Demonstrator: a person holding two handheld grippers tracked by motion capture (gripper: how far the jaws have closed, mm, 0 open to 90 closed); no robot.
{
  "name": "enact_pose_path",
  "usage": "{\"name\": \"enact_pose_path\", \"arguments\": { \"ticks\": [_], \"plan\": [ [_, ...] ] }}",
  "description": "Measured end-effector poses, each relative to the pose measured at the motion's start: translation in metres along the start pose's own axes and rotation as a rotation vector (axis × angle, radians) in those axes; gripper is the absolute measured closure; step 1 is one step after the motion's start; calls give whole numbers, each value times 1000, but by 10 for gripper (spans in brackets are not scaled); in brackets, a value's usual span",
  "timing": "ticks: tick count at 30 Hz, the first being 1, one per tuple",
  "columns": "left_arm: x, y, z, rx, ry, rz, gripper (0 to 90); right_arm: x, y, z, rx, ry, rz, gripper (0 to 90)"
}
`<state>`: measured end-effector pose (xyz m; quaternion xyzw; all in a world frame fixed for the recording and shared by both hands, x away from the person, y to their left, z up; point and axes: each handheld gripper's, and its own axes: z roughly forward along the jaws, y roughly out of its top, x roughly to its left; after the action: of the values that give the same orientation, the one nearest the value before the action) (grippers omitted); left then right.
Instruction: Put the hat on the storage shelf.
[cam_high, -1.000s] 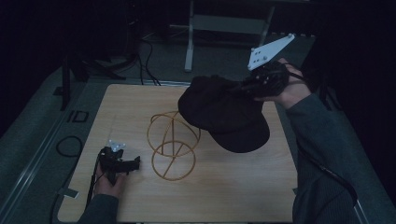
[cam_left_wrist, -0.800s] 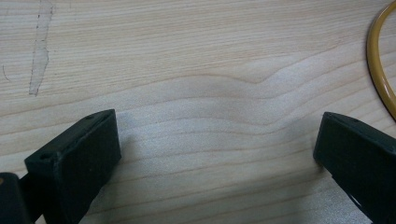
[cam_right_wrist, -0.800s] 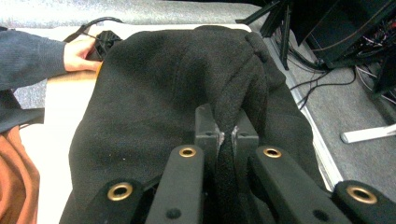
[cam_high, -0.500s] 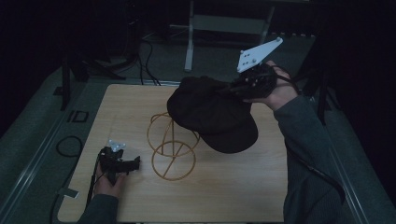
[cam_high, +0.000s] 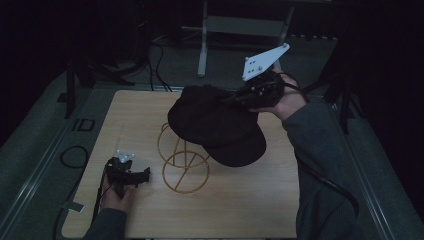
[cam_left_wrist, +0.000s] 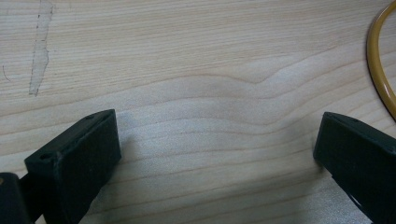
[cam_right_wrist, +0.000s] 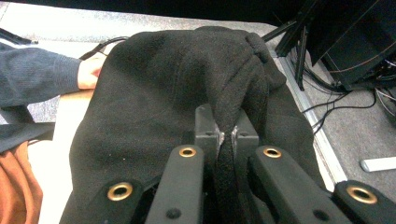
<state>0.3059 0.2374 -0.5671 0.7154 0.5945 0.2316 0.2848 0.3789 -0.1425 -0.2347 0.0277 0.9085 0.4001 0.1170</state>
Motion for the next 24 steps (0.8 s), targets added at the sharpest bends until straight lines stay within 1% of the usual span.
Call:
{"name": "enact_pose_path", "arguments": {
  "ticks": [4, 8, 18, 24],
  "plan": [
    [0, 0, 0, 0, 0, 0, 2, 2, 3, 6, 0, 15, -16, 856],
    [0, 0, 0, 0, 0, -2, 2, 3, 6, 11, 4, 26, -17, 855],
    [0, 0, 0, -1, -1, -3, 2, 8, 22, 27, 2, 54, -45, 855],
    [0, 0, 0, 0, -1, -3, 2, 12, 27, 37, 8, 69, -58, 854]
  ]
}}
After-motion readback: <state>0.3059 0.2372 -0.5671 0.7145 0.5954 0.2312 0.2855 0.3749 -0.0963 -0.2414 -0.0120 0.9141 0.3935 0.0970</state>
